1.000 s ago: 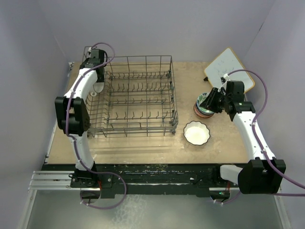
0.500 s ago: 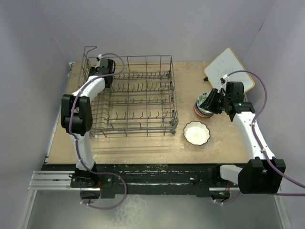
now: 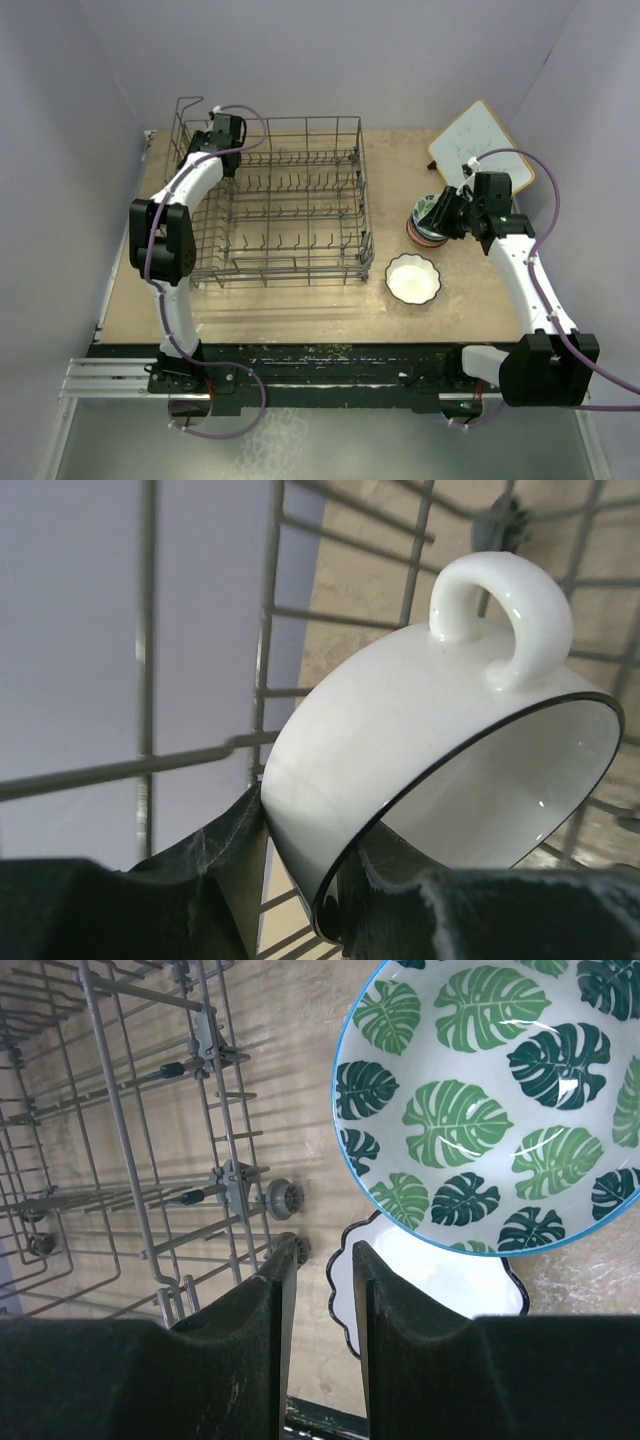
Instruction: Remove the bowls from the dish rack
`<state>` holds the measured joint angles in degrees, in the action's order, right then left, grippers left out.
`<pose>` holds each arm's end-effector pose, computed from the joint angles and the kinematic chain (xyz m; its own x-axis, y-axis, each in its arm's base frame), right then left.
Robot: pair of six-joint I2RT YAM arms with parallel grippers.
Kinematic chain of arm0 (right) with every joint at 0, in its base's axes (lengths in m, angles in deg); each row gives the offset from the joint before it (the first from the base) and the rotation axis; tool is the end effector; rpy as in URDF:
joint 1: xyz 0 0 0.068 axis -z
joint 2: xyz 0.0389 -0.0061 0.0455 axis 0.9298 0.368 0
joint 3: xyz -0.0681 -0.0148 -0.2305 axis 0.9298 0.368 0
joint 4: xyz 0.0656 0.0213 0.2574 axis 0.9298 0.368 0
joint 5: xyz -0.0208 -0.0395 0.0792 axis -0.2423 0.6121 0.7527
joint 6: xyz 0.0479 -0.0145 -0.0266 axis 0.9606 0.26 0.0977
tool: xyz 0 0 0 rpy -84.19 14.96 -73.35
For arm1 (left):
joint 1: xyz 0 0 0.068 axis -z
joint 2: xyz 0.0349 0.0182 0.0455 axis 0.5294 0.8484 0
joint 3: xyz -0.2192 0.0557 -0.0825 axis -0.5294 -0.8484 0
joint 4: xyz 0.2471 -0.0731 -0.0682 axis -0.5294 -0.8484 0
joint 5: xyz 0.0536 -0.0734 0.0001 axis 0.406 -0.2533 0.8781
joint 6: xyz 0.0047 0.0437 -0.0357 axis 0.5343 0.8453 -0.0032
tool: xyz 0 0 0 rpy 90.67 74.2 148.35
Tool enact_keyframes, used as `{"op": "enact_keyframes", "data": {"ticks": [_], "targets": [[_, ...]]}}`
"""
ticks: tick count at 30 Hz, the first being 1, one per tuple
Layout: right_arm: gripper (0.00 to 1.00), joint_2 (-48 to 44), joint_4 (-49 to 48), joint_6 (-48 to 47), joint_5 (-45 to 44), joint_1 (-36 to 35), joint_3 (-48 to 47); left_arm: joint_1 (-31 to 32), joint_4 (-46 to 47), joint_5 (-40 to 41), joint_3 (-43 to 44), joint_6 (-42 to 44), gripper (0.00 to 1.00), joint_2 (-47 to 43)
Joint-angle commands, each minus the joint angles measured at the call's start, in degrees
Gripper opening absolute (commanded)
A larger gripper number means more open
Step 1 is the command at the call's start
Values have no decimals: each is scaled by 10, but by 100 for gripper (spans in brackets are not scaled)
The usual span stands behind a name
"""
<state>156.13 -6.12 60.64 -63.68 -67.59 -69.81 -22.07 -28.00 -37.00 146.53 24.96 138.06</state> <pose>0.2812 0.0082 0.2706 -0.6632 0.4349 -0.6091 0.0812 0.8509 0.5190 0.4449 -0.0457 0.2150 -0.8052 0.2703 -0.5279 -0.2543 0.6467 0.7191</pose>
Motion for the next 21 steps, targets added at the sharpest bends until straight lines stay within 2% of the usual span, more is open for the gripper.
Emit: {"op": "enact_keyframes", "data": {"ticks": [1,4,7,14,17,21], "targets": [[31,-17,-18,-8,25,3,0,22,-19,-28,110,-1,6,-70],[31,-17,-20,-6,32,3,0,22,-33,-33,133,5,5,-82],[31,-21,-20,-3,31,3,0,22,-70,-76,153,-27,5,-102],[29,-38,-36,-2,7,3,-28,38,-213,-287,249,-187,5,-91],[30,-35,-41,-14,21,-3,-50,62,-230,-357,259,-219,6,-95],[34,-26,-16,-60,-10,-33,-105,70,-238,-468,247,-274,5,-114]]}}
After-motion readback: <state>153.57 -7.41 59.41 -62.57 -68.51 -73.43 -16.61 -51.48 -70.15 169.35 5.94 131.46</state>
